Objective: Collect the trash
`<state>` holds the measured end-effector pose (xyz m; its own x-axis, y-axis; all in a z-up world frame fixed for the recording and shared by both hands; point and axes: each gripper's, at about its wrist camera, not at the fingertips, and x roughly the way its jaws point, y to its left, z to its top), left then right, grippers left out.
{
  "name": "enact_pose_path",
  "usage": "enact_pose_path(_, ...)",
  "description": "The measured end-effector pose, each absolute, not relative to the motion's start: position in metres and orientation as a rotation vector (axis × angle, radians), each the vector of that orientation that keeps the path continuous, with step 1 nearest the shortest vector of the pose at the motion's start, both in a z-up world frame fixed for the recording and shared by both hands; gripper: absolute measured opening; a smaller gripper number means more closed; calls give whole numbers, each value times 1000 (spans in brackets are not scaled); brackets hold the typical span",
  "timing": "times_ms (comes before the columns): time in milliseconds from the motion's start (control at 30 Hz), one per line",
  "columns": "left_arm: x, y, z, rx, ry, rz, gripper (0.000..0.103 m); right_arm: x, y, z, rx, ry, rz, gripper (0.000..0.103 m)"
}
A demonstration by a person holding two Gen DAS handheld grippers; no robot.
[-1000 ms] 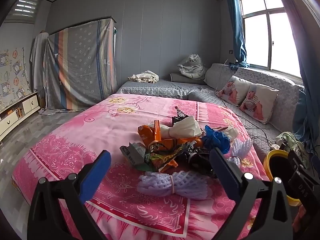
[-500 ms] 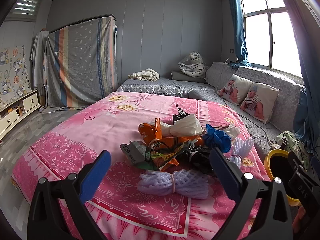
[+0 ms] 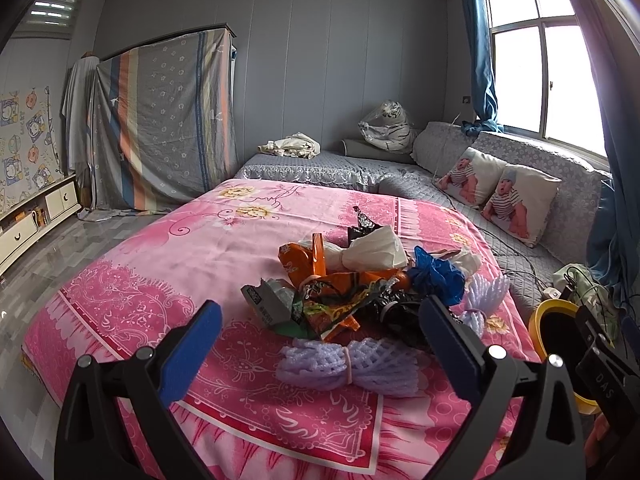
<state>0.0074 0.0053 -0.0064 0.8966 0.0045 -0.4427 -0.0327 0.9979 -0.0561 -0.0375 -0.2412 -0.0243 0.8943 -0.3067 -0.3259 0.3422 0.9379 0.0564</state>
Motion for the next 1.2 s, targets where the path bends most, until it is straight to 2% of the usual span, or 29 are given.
enact_pose_path(1200, 9, 6, -5, -64, 467, 20, 96, -36, -242, -26, 114, 327, -336, 95)
